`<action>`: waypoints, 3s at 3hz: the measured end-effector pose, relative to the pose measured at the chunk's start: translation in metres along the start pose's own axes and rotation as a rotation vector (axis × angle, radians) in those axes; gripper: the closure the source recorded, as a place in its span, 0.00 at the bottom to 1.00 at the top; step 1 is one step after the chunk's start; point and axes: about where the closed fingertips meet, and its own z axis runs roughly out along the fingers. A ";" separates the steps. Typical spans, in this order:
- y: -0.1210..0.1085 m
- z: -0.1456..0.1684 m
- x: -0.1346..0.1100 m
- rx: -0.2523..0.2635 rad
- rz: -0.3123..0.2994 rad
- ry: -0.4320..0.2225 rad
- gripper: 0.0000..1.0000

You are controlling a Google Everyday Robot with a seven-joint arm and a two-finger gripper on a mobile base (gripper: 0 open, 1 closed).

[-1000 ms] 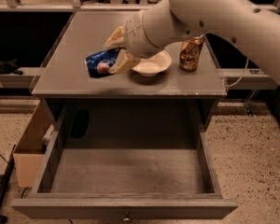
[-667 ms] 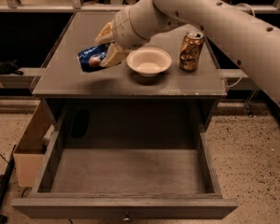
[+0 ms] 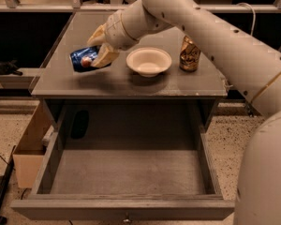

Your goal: Pick pepsi can from top drawer and place on counter

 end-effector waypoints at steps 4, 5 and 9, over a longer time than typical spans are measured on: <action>0.020 0.018 0.027 -0.056 0.058 0.080 1.00; 0.030 0.021 0.035 -0.070 0.067 0.105 1.00; 0.031 0.022 0.036 -0.073 0.069 0.107 0.07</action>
Offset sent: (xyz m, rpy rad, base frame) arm -0.0122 -0.0037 -0.0065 0.0237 0.0446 -0.0193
